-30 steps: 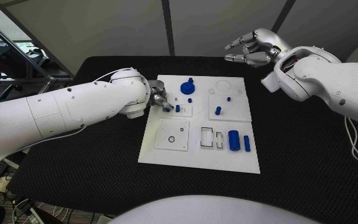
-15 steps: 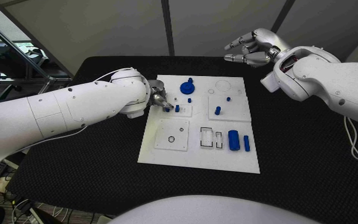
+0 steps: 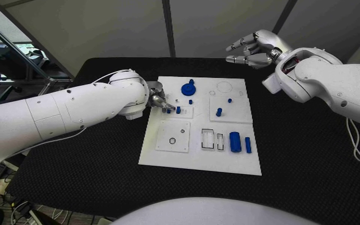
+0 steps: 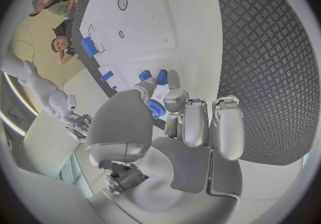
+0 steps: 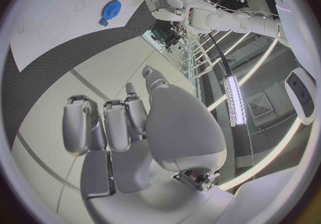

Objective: Assemble the parts on the task board

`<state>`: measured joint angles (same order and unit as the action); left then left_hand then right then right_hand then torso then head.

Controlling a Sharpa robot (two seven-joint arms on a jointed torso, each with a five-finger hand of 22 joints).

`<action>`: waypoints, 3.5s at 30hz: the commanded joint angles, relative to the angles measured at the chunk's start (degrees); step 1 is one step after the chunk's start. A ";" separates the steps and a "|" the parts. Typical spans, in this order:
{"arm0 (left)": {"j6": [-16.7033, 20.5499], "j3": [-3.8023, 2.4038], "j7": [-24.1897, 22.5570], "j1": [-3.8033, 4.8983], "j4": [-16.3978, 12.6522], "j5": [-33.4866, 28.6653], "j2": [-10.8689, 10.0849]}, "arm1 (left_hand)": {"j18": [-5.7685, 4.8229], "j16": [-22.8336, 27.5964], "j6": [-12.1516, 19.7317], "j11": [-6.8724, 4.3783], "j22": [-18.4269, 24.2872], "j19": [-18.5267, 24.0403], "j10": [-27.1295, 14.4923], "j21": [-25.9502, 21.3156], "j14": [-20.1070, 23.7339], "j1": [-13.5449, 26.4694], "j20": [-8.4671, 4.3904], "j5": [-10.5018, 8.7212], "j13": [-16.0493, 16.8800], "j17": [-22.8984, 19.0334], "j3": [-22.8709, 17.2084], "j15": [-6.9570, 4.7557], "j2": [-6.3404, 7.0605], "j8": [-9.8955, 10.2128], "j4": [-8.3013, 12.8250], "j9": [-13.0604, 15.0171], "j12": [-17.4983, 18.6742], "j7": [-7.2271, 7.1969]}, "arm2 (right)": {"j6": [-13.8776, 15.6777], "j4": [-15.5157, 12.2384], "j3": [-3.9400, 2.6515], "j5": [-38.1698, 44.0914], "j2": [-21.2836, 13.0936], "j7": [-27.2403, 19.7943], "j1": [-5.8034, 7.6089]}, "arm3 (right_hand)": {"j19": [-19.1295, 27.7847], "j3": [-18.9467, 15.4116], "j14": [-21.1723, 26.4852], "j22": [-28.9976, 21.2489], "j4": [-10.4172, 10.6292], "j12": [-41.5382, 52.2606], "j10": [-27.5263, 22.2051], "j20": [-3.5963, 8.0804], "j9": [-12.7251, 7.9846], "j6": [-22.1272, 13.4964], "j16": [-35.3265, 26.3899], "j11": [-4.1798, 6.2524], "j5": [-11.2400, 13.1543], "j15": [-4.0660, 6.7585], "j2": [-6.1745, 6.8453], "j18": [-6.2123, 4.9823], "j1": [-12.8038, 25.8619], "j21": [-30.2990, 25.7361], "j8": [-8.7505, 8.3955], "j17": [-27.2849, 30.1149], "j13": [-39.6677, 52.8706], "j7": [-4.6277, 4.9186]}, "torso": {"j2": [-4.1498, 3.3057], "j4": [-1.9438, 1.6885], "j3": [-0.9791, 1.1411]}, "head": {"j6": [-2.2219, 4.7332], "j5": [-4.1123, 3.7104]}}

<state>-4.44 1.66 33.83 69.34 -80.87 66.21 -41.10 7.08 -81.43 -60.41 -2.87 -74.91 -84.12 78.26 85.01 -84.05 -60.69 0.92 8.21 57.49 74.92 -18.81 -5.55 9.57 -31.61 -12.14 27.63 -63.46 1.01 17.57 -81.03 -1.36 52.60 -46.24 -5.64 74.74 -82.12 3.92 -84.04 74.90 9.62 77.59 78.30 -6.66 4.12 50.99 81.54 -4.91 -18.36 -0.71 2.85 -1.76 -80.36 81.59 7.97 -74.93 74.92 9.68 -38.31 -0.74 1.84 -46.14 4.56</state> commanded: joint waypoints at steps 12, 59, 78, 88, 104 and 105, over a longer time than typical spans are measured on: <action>4.94 -1.22 -1.81 -0.37 -1.09 2.44 -0.74 | -5.87 0.04 -0.62 0.01 -12.60 -4.04 0.25 -0.28 -3.33 -0.45 -0.46 -0.07 -0.03 4.62 4.22 -0.37 -1.64 0.33 -2.07 -0.39 -0.16 0.00 | -0.06 0.06 -0.03 0.08 -0.05 -0.45 0.11 | 0.31 -0.18 -2.81 4.90 0.35 -0.13 -0.12 0.09 -0.10 0.22 -0.34 0.18 -0.19 0.40 -0.13 -1.12 0.66 -0.26 0.17 -1.37 0.33 0.10 | -0.03 0.01 0.00 | 0.07 0.14; 14.03 0.87 -34.35 -0.92 7.83 12.65 7.28 | -1.84 5.82 4.79 7.53 -3.75 4.05 -20.42 -20.24 2.17 -24.72 5.17 0.07 -46.88 -13.41 4.88 5.85 0.55 17.31 2.32 -18.99 41.94 6.81 | -0.24 0.45 -0.02 -0.93 0.60 -0.49 0.07 | 0.27 -0.16 -2.81 4.94 0.29 -0.16 -0.15 0.09 -0.11 0.20 -0.37 0.19 -0.26 0.41 -0.15 -1.11 0.59 -0.24 0.18 -1.35 0.29 0.09 | -0.11 0.13 0.02 | 1.59 -1.24; 9.12 0.96 -29.70 -0.97 11.33 15.94 10.28 | -2.53 2.71 4.06 7.51 -5.34 1.61 -20.04 -16.61 -0.67 -24.49 4.86 0.15 -49.21 -9.67 4.42 5.60 0.38 18.53 2.93 -20.29 43.84 6.64 | -0.20 0.29 -0.02 -0.89 0.72 -0.45 0.07 | 0.27 -0.16 -2.81 4.94 0.29 -0.16 -0.15 0.09 -0.11 0.20 -0.37 0.19 -0.26 0.41 -0.15 -1.11 0.59 -0.24 0.18 -1.35 0.29 0.09 | -0.03 0.10 0.05 | 1.34 -1.44; 9.10 0.96 -29.37 -1.07 12.59 16.39 11.26 | -2.66 2.57 3.20 7.37 -5.62 1.17 -18.89 -15.98 -0.80 -25.44 4.71 0.24 -50.01 -9.96 2.67 5.48 -0.52 18.81 3.61 -20.68 44.32 6.67 | -0.22 0.27 -0.02 -0.89 0.80 -0.42 0.07 | 0.27 -0.16 -2.81 4.94 0.29 -0.16 -0.15 0.09 -0.11 0.20 -0.37 0.19 -0.26 0.41 -0.15 -1.11 0.59 -0.24 0.18 -1.35 0.29 0.09 | -0.08 0.03 0.04 | 1.27 -1.53; 8.98 0.95 -29.42 -1.14 14.61 16.43 12.61 | -2.83 2.42 2.39 7.27 -5.96 0.78 -17.36 -15.29 -0.83 -25.65 4.60 0.20 -50.90 -10.28 0.56 5.37 -0.92 19.35 4.17 -21.18 45.07 6.74 | -0.37 0.29 -0.02 -0.89 1.07 -0.37 0.07 | 0.24 -0.13 -2.83 4.97 0.26 -0.09 -0.09 0.10 -0.11 0.21 -0.34 0.19 -0.29 0.41 -0.18 -1.10 0.54 -0.21 0.19 -1.42 0.36 0.09 | -0.03 0.03 0.04 | 1.01 -1.48; 8.96 0.95 -29.43 -1.14 14.65 16.43 12.64 | -2.83 2.42 2.35 7.26 -5.97 0.77 -17.30 -15.27 -0.83 -25.64 4.59 0.20 -50.92 -10.30 0.50 5.37 -0.92 19.36 4.18 -21.19 45.09 6.74 | -0.37 0.29 -0.02 -0.89 1.07 -0.36 0.07 | 0.20 -0.10 -2.85 5.01 0.23 -0.01 -0.01 0.10 -0.11 0.23 -0.29 0.20 -0.33 0.42 -0.22 -1.09 0.49 -0.19 0.21 -1.50 0.45 0.08 | -0.03 0.03 0.05 | 1.01 -1.48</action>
<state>5.40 2.55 3.94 68.29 -66.36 82.19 -28.54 3.20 -78.78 -57.55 4.41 -74.93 -83.02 60.75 69.37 -83.74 -86.27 5.54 8.18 6.55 64.70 -18.01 -0.09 9.34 -12.49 -7.87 6.50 -18.73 7.77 17.48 -80.63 -1.34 51.89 -45.20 -5.63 74.70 -82.12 3.77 -84.04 74.90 9.77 77.59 78.30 -6.66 4.09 50.99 81.54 -4.91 -18.35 -0.71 2.85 -1.76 -80.36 81.60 7.97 -74.90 74.92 9.68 -38.35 -0.69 1.88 -45.09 3.15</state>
